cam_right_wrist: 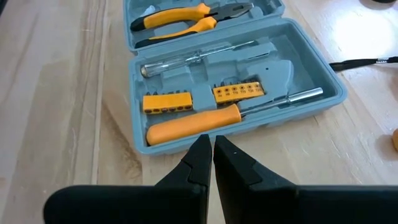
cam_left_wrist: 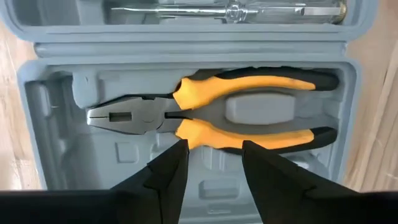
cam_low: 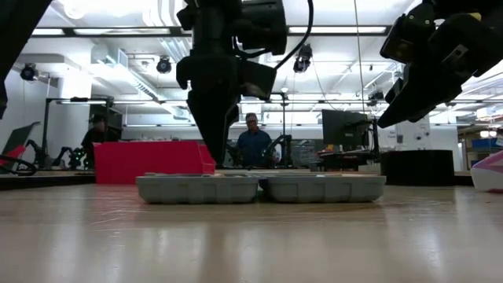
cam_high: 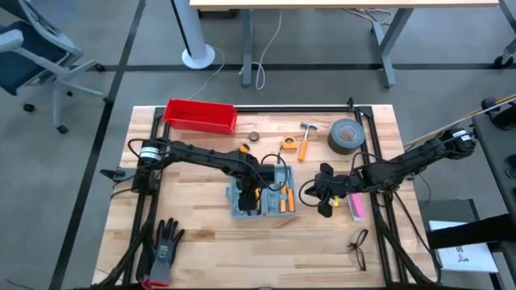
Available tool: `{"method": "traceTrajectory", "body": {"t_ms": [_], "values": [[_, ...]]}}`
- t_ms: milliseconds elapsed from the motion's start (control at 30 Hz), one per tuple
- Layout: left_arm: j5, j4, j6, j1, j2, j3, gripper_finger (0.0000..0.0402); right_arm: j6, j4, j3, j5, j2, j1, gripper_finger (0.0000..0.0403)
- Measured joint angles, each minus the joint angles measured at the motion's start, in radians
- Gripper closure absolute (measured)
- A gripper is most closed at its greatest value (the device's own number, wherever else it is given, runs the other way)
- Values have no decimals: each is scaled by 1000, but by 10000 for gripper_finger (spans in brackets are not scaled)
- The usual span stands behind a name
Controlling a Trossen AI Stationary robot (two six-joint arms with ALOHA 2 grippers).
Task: Prefit tool cases
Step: Put the pliers into the gray toolbox
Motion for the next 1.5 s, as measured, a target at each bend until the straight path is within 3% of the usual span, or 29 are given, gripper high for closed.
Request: {"method": "traceTrajectory", "body": {"t_ms": [333,633,1167,1500], "values": [[8,11,-50,1,0,-3,262,6,0,0,0,0,0,401],[13,105,-66,3,45,-102,276,14,5,0,0,1,0,401],[-23,-50,-89,3,17,220,281,17,7,0,-2,1,0,401],[-24,-72,-93,11,16,197,272,21,7,0,-3,1,1,401]]}}
